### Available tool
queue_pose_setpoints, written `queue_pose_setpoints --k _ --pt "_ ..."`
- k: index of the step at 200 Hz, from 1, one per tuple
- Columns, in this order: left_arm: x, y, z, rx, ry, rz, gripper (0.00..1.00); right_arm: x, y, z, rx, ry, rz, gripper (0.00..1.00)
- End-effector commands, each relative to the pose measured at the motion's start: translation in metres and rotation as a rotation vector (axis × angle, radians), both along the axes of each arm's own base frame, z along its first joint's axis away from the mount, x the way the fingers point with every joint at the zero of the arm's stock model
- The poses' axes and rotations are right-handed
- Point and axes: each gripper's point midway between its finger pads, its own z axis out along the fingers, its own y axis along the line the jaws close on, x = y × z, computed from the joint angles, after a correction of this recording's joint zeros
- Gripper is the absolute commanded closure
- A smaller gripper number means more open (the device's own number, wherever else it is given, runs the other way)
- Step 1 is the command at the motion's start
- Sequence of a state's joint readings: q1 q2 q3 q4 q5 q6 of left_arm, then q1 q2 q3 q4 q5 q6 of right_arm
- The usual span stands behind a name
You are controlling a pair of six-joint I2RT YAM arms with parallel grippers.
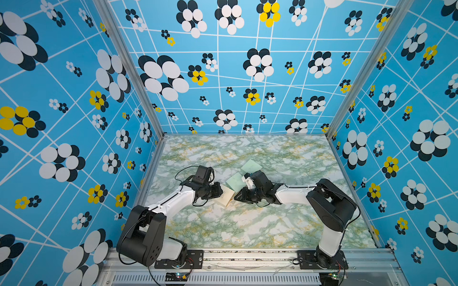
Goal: Take out the earrings from the drawer-style jewelry box
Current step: Adjust the jewelry box at the center of the board.
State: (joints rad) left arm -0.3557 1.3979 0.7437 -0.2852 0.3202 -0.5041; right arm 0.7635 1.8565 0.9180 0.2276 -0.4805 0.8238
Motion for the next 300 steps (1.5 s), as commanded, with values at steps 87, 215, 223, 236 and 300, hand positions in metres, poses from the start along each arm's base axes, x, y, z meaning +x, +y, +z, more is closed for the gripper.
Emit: queue_pose_setpoints --k 87,215,223,236,300 --pt "0.006 0.001 -0.001 0.003 0.003 -0.015 0.79 0.009 0.016 -0.002 0.047 0.039 -0.028 0.72" --pt "0.001 0.003 -0.004 0.001 0.008 -0.012 0.83 0.007 0.019 -0.002 0.083 0.053 -0.035 0.72" --pt "0.000 0.003 -0.004 0.002 0.011 -0.010 0.83 0.007 0.019 -0.002 0.083 0.055 -0.035 0.73" --pt "-0.001 0.003 -0.005 0.003 0.011 -0.011 0.83 0.006 0.019 -0.003 0.083 0.058 -0.037 0.73" --pt "-0.002 0.004 -0.009 0.001 0.021 -0.005 0.84 0.004 0.017 -0.005 0.086 0.064 -0.047 0.76"
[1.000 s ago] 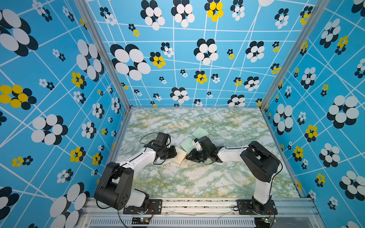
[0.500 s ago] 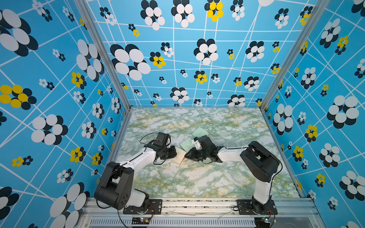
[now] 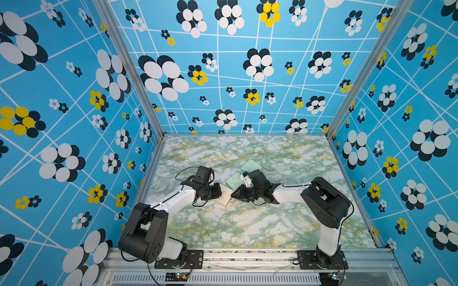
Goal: Take out the earrings from the drawer-style jewelry box
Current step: Adjust the jewelry box at the center of the board.
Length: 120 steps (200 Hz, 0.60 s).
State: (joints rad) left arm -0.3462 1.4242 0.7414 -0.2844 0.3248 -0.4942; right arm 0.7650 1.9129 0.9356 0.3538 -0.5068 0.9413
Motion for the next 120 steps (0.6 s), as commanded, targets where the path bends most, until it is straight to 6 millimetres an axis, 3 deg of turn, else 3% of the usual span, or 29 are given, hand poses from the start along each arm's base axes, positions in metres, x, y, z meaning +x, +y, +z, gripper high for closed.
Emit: queue_pose_setpoints --k 1,120 --pt "-0.001 0.001 -0.001 -0.009 -0.003 -0.004 0.84 -0.007 0.000 -0.009 -0.003 0.023 0.005 0.76" --pt "-0.002 -0.001 -0.010 0.004 0.032 -0.016 0.87 -0.013 -0.001 -0.013 -0.011 0.040 -0.001 0.78"
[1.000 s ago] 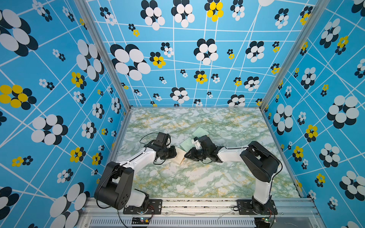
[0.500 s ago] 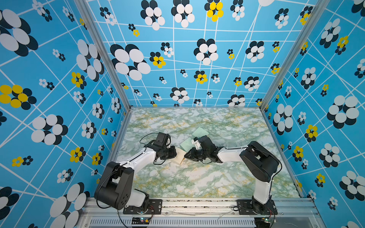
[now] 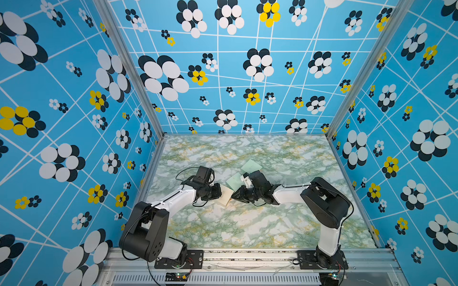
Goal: Take out the earrings from the drawer-style jewelry box
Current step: Adjust the jewelry box at the center of the board.
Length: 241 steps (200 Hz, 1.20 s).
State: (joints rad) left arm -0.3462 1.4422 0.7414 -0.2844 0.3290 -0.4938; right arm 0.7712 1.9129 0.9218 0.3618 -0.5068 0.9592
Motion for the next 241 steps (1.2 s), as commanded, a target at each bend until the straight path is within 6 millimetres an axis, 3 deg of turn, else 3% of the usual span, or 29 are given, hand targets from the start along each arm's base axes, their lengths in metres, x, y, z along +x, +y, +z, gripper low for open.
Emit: queue_pose_setpoints --k 1,100,241 --pt "-0.001 0.000 -0.005 0.001 0.015 -0.012 0.87 -0.008 -0.001 -0.010 -0.009 0.021 0.003 0.78" --pt "-0.007 0.004 -0.019 0.040 0.055 -0.021 0.94 -0.011 0.002 -0.006 -0.006 0.019 0.019 0.78" --pt "-0.009 0.003 -0.021 0.047 0.069 -0.038 0.97 -0.013 0.007 -0.007 -0.004 0.027 0.033 0.81"
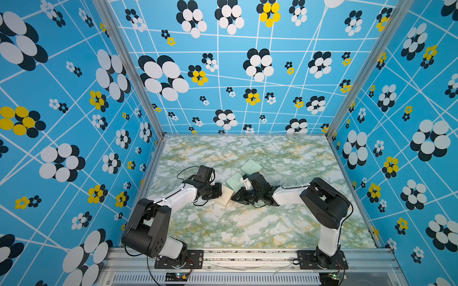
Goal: Take out the earrings from the drawer-style jewelry box
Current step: Adjust the jewelry box at the center of the board, then open the drawer in the jewelry box.
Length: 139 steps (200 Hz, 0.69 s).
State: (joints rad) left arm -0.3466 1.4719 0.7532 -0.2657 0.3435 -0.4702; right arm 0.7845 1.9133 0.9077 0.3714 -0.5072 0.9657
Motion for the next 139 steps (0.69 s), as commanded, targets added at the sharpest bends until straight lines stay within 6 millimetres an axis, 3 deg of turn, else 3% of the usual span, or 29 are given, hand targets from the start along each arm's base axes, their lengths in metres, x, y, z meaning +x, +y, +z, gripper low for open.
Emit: queue_pose_setpoints --k 1,139 --pt "-0.0137 0.0074 -0.0184 0.053 0.076 -0.010 0.97 -0.0053 0.0063 -0.0031 -0.001 0.017 0.024 0.81" --pt "-0.0146 0.0052 -0.0199 0.052 0.079 -0.018 0.97 -0.0035 0.0084 -0.0075 -0.019 0.027 0.017 0.82"
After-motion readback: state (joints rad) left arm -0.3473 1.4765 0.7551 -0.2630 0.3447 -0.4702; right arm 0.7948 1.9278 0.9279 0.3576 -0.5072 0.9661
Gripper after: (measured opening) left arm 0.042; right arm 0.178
